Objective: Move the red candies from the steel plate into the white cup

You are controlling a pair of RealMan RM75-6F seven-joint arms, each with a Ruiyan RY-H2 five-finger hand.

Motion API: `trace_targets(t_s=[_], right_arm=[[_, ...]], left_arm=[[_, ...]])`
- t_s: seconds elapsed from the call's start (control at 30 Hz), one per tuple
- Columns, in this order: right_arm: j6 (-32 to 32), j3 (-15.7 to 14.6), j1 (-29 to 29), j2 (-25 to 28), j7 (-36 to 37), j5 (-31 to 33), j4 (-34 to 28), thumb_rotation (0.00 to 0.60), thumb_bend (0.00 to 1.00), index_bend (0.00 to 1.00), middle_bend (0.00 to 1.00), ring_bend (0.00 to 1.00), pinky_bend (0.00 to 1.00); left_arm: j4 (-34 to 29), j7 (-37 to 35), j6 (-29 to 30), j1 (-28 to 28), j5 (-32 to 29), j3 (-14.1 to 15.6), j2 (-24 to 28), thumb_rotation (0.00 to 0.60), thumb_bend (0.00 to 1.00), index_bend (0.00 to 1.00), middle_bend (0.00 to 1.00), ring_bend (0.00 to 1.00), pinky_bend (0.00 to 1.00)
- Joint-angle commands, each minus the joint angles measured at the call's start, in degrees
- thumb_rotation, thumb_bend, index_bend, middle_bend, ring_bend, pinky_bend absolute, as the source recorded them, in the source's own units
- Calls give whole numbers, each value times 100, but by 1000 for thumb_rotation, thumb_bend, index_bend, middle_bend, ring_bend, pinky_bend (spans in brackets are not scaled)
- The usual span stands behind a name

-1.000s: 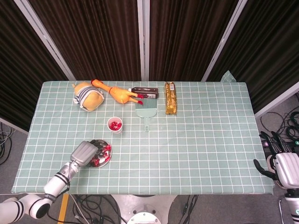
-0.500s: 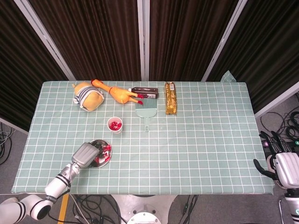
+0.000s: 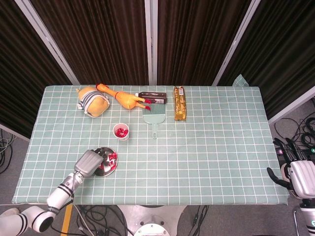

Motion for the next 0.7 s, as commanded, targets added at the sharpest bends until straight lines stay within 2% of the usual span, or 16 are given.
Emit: trace_targets(t_s=[0.03, 0.7], right_arm=[[1, -1, -1, 3, 4, -1, -2, 600, 270, 0, 175, 0, 162], [16, -8, -13, 8, 26, -1, 9, 600, 269, 0, 175, 0, 163]], left_arm=[[-12, 11, -36, 4, -22, -2, 10, 600, 284, 552, 405, 286, 539], [-306, 373, -206, 42, -476, -154, 139, 600, 285, 498, 370, 283, 538]])
